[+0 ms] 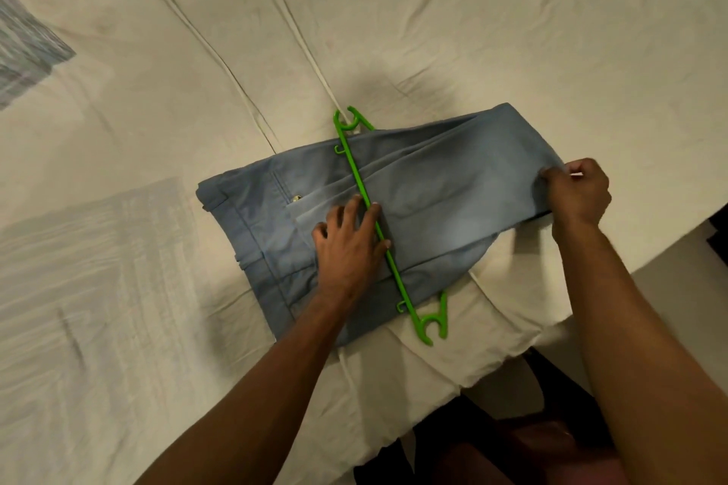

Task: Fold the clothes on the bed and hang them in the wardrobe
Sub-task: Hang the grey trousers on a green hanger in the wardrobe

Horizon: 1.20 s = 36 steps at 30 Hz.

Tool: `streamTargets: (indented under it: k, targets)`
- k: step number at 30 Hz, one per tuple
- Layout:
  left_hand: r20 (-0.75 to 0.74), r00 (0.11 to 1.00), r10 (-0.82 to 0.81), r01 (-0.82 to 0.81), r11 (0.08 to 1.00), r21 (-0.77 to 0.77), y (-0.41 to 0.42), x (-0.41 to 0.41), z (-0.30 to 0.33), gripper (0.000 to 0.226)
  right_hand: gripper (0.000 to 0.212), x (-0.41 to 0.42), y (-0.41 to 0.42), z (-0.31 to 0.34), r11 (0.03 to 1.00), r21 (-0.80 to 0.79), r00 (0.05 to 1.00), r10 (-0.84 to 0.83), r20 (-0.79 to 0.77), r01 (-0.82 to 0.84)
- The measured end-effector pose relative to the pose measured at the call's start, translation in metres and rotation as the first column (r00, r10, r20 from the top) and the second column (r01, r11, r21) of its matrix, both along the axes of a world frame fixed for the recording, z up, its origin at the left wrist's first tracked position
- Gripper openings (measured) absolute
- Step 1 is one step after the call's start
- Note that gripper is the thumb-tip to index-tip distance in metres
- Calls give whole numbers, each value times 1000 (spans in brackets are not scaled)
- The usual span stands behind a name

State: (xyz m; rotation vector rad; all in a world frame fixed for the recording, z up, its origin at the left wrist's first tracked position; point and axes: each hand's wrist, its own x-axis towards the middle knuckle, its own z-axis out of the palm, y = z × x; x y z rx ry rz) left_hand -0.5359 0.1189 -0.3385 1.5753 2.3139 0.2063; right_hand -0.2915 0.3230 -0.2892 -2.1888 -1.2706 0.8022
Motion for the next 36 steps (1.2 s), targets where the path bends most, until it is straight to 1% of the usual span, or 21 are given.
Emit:
streamTargets:
  k: [2, 5, 7, 8, 10, 11, 12, 14, 15, 16, 17, 18, 19, 20, 22, 23, 27, 30, 32, 34, 36]
  targets:
    - [32, 999, 6, -5, 1000, -29, -1, -1, 2, 68, 16, -17, -16, 33, 981, 184, 998, 62, -8, -60]
    - [171, 979, 107, -110, 994, 9, -1, -5, 13, 62, 11, -55, -60, 86, 878, 406, 961, 278, -5, -252]
    - [335, 914, 227, -265, 962, 72, -5, -15, 24, 52, 11, -84, -94, 111, 828, 451, 926, 376, -7, -333]
    - [448, 853, 268, -350, 930, 110, -10, -22, 30, 48, 11, -98, -111, 119, 806, 463, 911, 413, 8, -370]
    - [696, 644, 317, -546, 828, 127, -19, -31, 50, 38, 10, -124, -142, 123, 719, 509, 859, 505, 86, -473]
    - [804, 490, 337, -628, 776, 57, -23, -37, 61, 36, 10, -137, -158, 119, 647, 537, 813, 566, 137, -541]
    - [887, 297, 354, -695, 717, -53, -24, -43, 72, 38, 9, -149, -174, 112, 567, 550, 753, 629, 190, -613]
    - [934, -111, 340, -744, 595, -305, -36, -58, 79, 44, 6, -171, -204, 93, 444, 504, 617, 746, 249, -740]
    - [917, -274, 288, -732, 556, -393, -45, -68, 75, 43, 7, -182, -217, 82, 418, 452, 566, 782, 262, -788]
    - [890, -398, 223, -720, 524, -454, -54, -77, 70, 45, 10, -192, -229, 70, 397, 389, 518, 807, 283, -831]
    - [865, -460, 200, -712, 498, -495, -61, -84, 64, 52, 13, -201, -240, 56, 372, 317, 466, 830, 308, -873]
    - [853, -474, 218, -708, 482, -516, -68, -88, 58, 60, 12, -209, -251, 41, 346, 250, 414, 853, 317, -904]
    - [852, -445, 277, -710, 471, -523, -73, -88, 52, 61, 9, -214, -260, 27, 326, 196, 374, 875, 306, -925]
    - [858, -370, 355, -726, 466, -506, -76, -88, 46, 52, 4, -217, -267, 14, 314, 148, 344, 896, 280, -938]
    - [848, -150, 509, -785, 460, -415, -78, -86, 38, 31, 5, -219, -276, -6, 302, 68, 309, 926, 215, -951]
    - [838, -73, 541, -808, 460, -368, -80, -87, 34, 27, 5, -218, -279, -11, 296, 51, 300, 932, 204, -954]
    - [828, 57, 558, -860, 449, -243, -86, -89, 35, 29, 20, -221, -280, -9, 290, 110, 303, 944, 129, -951]
    - [767, 163, 621, -884, 438, -166, -96, -93, 34, 35, 14, -225, -287, -3, 239, 117, 247, 967, 57, -964]
    - [687, 242, 686, -869, 468, -162, -102, -99, 29, 35, 11, -227, -286, -2, 203, 53, 203, 979, -10, -978]
    - [606, 332, 723, -833, 526, -172, -104, -107, 26, 35, 15, -227, -281, 1, 225, -8, 226, 973, -41, -974]
    - [516, 413, 751, -802, 568, -185, -103, -113, 26, 41, 19, -223, -270, 5, 330, 1, 330, 944, -8, -944]
